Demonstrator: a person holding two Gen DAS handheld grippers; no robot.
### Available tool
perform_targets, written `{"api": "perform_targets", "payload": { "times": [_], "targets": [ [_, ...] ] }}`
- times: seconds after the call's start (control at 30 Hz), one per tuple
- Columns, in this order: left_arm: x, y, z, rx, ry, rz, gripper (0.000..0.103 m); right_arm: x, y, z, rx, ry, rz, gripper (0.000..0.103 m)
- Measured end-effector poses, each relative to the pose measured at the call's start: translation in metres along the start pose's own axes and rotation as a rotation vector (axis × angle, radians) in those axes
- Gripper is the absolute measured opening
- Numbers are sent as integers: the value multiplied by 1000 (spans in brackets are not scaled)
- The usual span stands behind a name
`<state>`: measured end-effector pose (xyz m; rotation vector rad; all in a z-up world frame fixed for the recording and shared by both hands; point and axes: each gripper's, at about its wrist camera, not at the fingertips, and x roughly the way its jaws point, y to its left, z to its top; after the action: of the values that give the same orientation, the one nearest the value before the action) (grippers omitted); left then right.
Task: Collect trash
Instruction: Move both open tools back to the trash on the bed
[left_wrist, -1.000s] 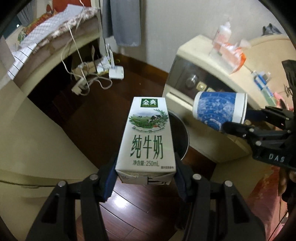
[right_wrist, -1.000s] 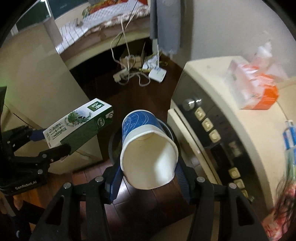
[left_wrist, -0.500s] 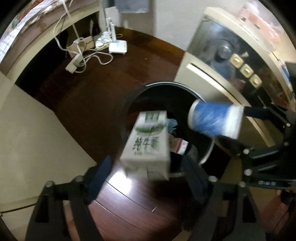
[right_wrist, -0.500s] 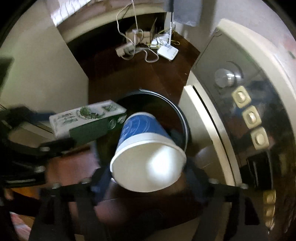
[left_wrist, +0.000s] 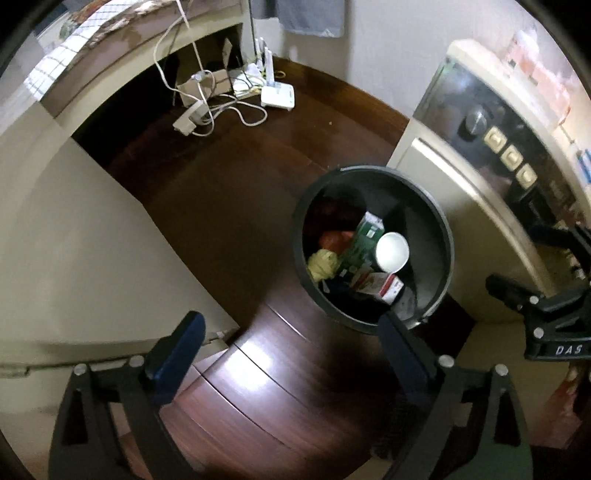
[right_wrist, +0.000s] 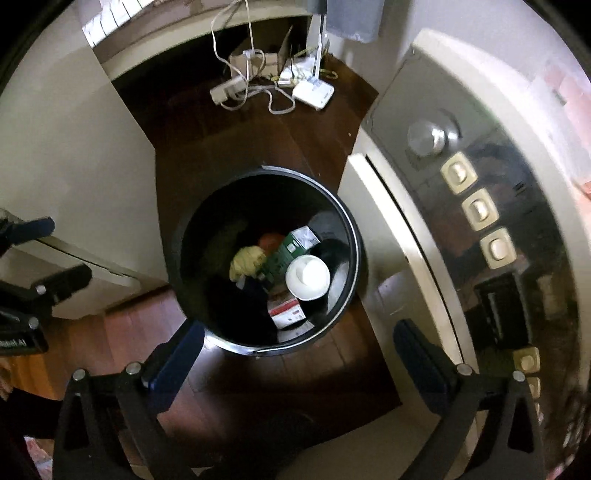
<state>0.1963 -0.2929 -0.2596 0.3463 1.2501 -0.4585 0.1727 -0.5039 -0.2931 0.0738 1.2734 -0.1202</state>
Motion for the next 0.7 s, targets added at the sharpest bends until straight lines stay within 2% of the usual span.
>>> {"api": "perform_targets", "payload": {
  "times": [0.5, 0.7],
  "targets": [
    [-78, 17, -24, -42, -115, -3, 96, -93, 35, -10, -12, -115, 22, 103],
    [-111, 27, -44, -79, -177, 32, 96, -131, 46, -16, -23, -165, 15, 103]
  ]
}}
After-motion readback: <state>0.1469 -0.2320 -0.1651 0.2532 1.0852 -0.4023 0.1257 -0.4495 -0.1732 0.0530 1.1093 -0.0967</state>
